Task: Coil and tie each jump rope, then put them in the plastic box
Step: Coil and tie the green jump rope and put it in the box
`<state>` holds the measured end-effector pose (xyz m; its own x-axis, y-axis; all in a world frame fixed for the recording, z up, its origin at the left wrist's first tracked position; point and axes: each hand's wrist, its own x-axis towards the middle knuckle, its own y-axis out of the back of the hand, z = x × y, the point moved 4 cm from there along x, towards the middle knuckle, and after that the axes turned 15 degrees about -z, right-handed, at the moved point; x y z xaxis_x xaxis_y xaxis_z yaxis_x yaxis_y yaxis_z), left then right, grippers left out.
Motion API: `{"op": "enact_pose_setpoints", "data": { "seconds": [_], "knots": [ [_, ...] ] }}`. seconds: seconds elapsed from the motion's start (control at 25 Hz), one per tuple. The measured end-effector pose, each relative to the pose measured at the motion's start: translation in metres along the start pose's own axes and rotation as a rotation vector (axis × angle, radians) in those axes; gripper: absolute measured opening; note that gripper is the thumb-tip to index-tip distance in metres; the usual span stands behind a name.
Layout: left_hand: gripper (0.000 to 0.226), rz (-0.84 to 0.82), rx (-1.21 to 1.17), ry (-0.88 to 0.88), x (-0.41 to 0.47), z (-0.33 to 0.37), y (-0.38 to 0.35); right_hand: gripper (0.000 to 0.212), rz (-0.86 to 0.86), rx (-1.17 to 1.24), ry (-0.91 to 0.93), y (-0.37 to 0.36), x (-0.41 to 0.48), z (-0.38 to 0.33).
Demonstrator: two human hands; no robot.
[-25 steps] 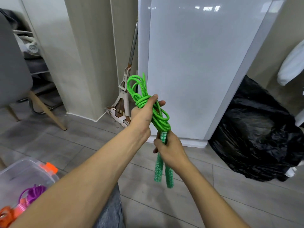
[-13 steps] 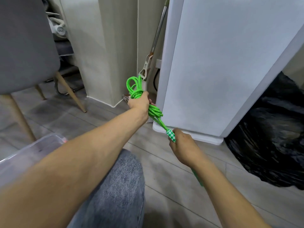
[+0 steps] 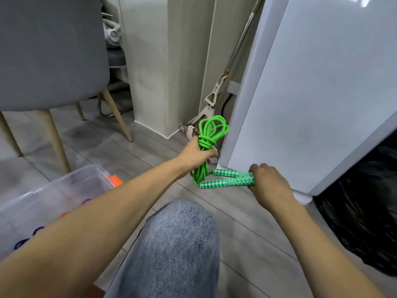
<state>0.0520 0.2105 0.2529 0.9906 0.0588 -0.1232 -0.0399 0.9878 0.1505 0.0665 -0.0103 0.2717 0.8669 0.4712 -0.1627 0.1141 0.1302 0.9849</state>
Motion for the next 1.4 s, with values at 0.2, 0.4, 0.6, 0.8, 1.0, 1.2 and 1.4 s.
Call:
{"op": "enact_pose_setpoints", "data": {
  "seconds": [0.2, 0.4, 0.6, 0.8, 1.0, 1.2, 1.4],
  "knots": [
    [0.059, -0.146, 0.282, -0.088, -0.039, -0.003, 0.019, 0.019, 0.119, -0.092, 0.137, 0.027, 0.036, -0.061],
    [0.07, 0.053, 0.59, -0.057, -0.081, -0.02, 0.07, 0.017, 0.086, 0.081, 0.318, 0.047, 0.061, -0.14],
    [0.055, 0.439, 0.6, 0.064, -0.126, -0.055, 0.142, 0.024, 0.082, 0.144, 0.573, 0.045, 0.088, -0.24],
    [0.054, 0.614, 0.469, 0.227, -0.151, -0.108, 0.204, 0.051, 0.034, 0.285, 0.672, 0.021, 0.112, -0.311],
    [0.048, 0.798, 0.0, 0.49, -0.158, -0.205, 0.251, 0.055, -0.212, 0.403, 0.674, -0.036, 0.151, -0.346],
    [0.034, 0.834, -0.263, 0.802, -0.147, -0.29, 0.256, 0.043, -0.399, 0.344, 0.742, -0.103, 0.158, -0.364],
    [0.069, 0.724, -0.309, 0.87, -0.11, -0.329, 0.26, 0.046, -0.45, 0.37, 0.766, -0.144, 0.166, -0.371]
  ]
}}
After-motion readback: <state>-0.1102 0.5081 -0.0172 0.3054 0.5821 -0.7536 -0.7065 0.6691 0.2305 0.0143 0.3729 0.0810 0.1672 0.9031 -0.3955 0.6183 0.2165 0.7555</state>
